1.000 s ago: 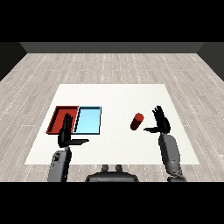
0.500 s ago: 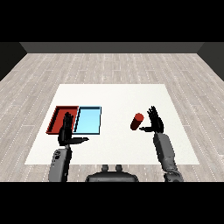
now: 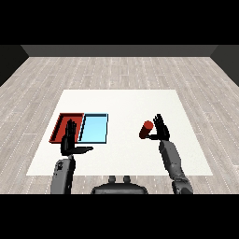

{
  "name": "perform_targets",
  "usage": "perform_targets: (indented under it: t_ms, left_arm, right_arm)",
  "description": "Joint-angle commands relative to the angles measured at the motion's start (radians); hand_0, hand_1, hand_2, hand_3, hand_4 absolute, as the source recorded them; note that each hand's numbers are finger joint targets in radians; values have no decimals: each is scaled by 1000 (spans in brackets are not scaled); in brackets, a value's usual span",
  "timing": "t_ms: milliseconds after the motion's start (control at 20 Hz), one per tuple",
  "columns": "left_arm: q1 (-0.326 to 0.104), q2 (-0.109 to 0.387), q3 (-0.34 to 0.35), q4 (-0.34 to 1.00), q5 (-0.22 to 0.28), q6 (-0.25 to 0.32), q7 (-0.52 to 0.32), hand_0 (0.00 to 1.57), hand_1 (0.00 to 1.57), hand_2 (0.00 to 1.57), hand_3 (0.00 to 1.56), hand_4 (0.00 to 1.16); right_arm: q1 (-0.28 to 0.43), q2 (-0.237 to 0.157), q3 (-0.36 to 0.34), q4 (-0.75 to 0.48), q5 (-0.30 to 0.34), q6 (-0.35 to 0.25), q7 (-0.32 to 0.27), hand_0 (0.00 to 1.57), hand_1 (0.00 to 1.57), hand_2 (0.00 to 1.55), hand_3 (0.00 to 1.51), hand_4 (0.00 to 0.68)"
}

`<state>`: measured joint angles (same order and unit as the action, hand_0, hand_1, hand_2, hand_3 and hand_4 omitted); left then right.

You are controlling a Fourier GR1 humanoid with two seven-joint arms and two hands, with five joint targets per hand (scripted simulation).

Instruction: Pick the red can and put it in the red box

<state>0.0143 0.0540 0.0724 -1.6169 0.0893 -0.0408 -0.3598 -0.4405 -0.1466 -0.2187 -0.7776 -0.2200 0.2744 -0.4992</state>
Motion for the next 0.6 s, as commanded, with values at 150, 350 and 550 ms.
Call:
perform_targets:
  t_ms: [150,350,550]
  left_arm:
    - [-15,3,14,8,20,-17,-5,0,0,0,0,0]
    - [-38,11,31,86,2,-14,-44,0,0,0,0,0]
    - [1,-33,-31,-89,-13,43,86,0,0,0,0,0]
  right_arm:
    - [-95,-1,-12,194,21,-12,-120,0,0,0,0,0]
    - [-103,-6,0,207,18,-3,-90,0,0,0,0,0]
    - [-115,13,-6,161,-13,-25,-38,0,0,0,0,0]
